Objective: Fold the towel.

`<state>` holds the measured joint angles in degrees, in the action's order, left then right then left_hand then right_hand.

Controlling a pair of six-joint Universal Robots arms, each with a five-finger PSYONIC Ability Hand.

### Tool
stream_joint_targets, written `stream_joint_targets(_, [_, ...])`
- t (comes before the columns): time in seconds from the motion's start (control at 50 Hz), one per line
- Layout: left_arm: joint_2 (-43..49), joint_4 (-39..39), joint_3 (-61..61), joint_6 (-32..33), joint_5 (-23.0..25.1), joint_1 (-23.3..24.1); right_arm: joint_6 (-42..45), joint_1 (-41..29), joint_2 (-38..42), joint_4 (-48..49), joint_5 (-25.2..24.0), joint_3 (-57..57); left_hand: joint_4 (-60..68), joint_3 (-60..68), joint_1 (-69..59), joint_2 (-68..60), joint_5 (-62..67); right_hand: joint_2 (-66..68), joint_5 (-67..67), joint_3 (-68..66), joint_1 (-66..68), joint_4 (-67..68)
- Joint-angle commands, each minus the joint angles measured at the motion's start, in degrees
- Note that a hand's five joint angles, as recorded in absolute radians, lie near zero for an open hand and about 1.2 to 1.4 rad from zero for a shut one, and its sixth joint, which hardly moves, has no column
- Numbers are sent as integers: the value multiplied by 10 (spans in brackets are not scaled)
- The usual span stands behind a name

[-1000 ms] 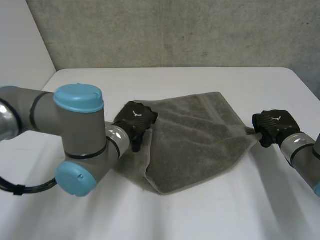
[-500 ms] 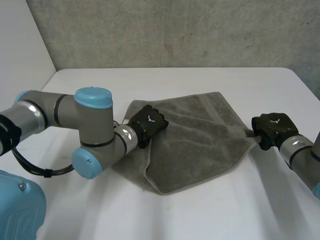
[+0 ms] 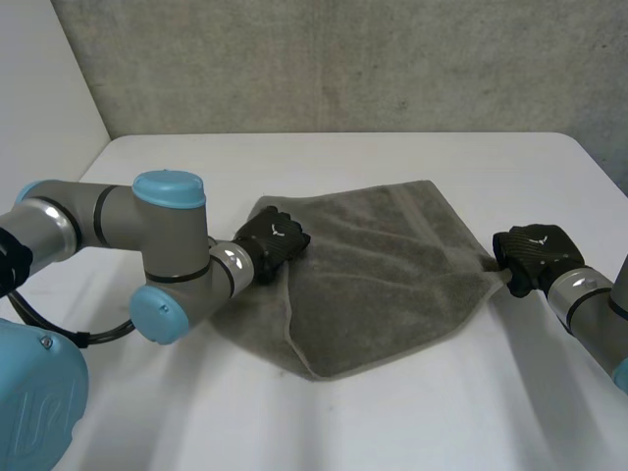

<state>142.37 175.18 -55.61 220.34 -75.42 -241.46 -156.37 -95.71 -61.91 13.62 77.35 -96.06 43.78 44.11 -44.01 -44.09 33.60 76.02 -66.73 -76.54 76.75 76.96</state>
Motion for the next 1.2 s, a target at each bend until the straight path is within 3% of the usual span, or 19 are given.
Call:
stream_joint_targets(0.02, [-8, 0, -18, 0, -5, 0, 0, 0, 0, 0, 0, 0, 313, 309, -310, -310, 314, 40, -33, -35, 32, 30])
stream_joint_targets(0.2, [-76, 2, -60, -1, -67, -1, 0, 0, -4, -4, 2, 2, 362, 359, -360, -359, 364, 40, -33, -35, 32, 30])
stream_joint_targets(0.24, [-130, 12, -96, -4, -84, -1, -1, 1, -14, -6, 4, 4, 362, 359, -360, -359, 364, 40, -33, -35, 32, 30])
stream_joint_targets(0.4, [-278, 56, -196, -22, -93, -45, -1, 3, -89, -54, 4, 11, 362, 359, -360, -359, 364, 40, -33, -35, 32, 30])
stream_joint_targets(0.54, [-351, 72, -276, -102, -83, -69, -3, 4, -128, -106, -2, 18, 362, 359, -360, -359, 364, 40, -33, -35, 32, 30])
stream_joint_targets(0.86, [-311, 89, -364, -153, -55, -67, 1, -16, -74, -110, -23, 4, 362, 359, -360, -359, 364, 40, -33, -35, 32, 30])
stream_joint_targets(1.18, [-299, 111, -386, -160, -54, -69, 17, -12, -66, -110, -25, 4, 362, 359, -360, -359, 364, 40, -33, -35, 32, 30])
stream_joint_targets(1.2, [-296, 117, -389, -159, -54, -69, 17, -12, -66, -110, -25, 4, 146, 143, -144, -143, 148, 40, -33, -35, 32, 30])
